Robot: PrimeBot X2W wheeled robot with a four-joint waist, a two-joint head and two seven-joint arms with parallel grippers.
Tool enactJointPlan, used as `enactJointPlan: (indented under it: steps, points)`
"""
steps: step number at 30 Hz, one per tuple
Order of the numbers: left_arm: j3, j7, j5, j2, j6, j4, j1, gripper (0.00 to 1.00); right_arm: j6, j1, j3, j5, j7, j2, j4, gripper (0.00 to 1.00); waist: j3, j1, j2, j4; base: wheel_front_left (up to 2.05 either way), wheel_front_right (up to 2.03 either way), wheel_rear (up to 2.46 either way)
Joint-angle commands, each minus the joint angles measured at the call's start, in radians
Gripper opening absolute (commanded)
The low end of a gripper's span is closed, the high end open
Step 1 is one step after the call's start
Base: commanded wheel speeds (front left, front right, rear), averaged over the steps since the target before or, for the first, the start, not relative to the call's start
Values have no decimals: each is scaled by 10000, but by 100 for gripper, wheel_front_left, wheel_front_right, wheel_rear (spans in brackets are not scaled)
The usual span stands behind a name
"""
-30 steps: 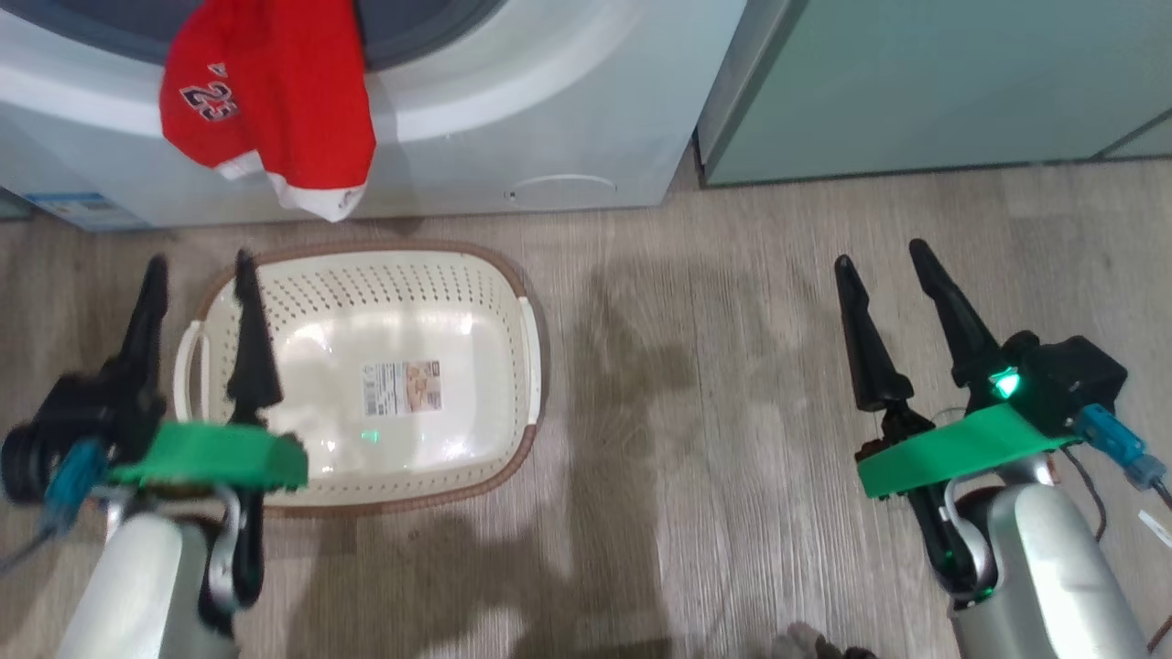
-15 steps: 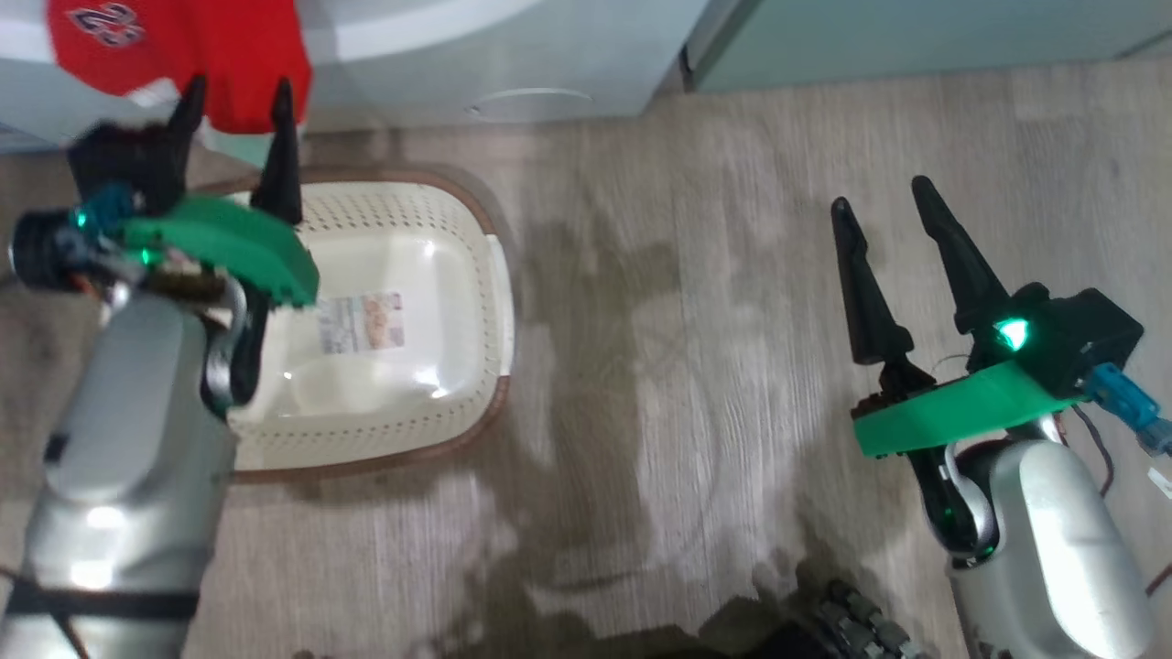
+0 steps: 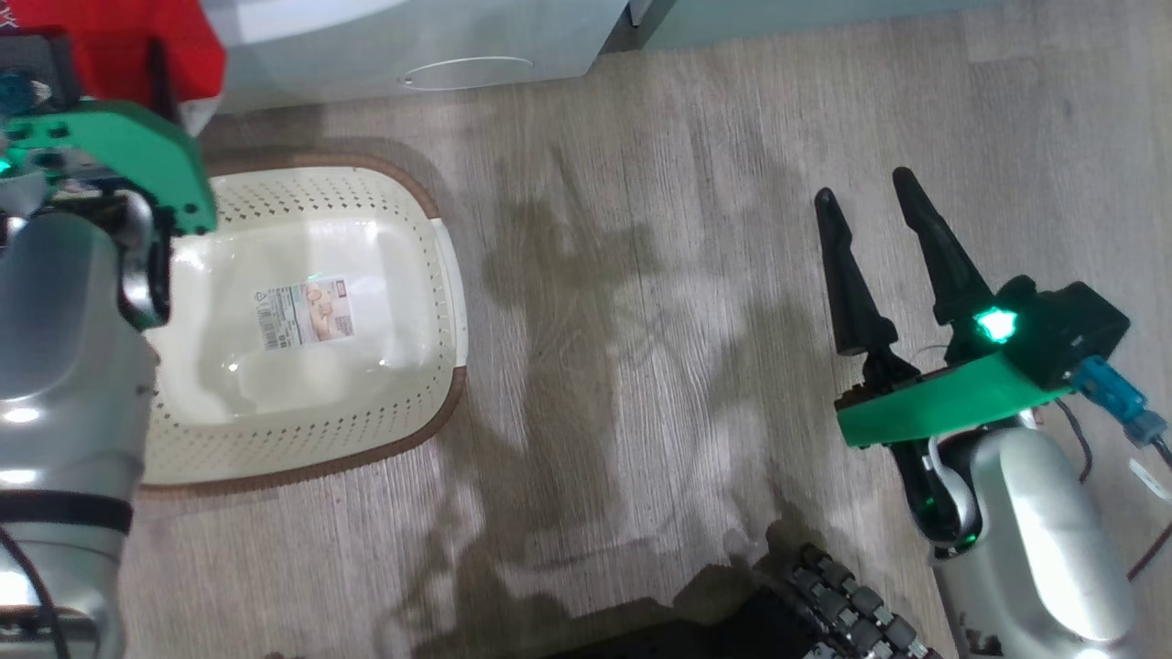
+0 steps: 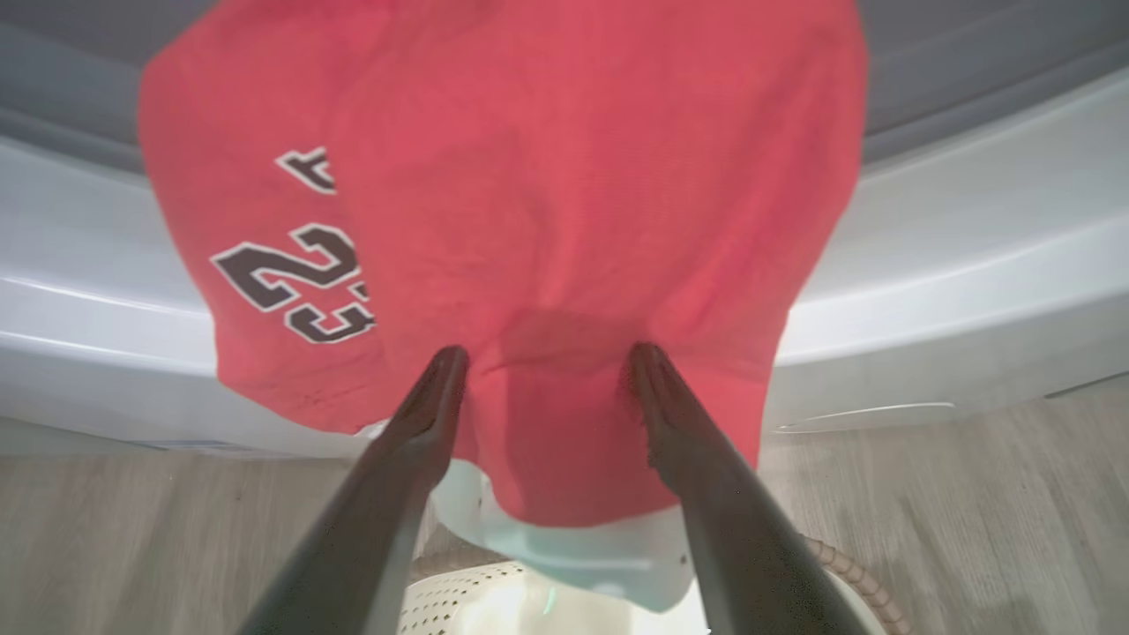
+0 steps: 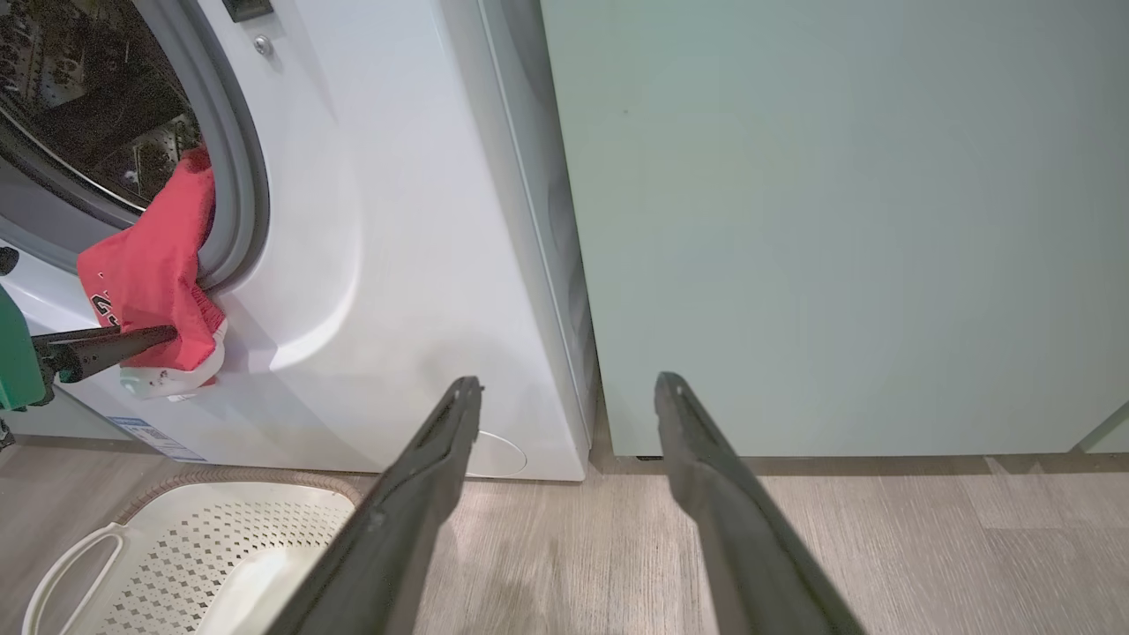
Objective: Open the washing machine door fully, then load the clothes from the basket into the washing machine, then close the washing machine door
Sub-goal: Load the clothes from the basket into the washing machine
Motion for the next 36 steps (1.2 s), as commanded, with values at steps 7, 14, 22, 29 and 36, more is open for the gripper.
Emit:
enactJointPlan:
  steps: [7,14,22,29,36]
  points:
    - [278,-98,-41,559,-156,395,-569,51,0,-134,426,165,-218,-18,-33,100,35,-1,0,-123,0,0,0]
    - [155,-9,-130,566,-370,708,-816,0,0,-135,339,133,-297,-18,173,100,-62,-1,0,-110,0,0,0]
    - [-50,696,-286,645,-858,-710,-1403,0,0,-64,179,33,-297,-18,164,100,-212,-1,0,120,0,0,0]
    - [-76,2654,-462,1287,-1073,-2508,-2228,0,0,-194,516,266,-340,-18,155,100,-61,-1,0,-112,0,0,0]
    - [147,4160,-588,2128,-1089,-2463,-3064,0,0,-371,972,840,-466,-18,259,100,419,-1,0,-982,0,0,0]
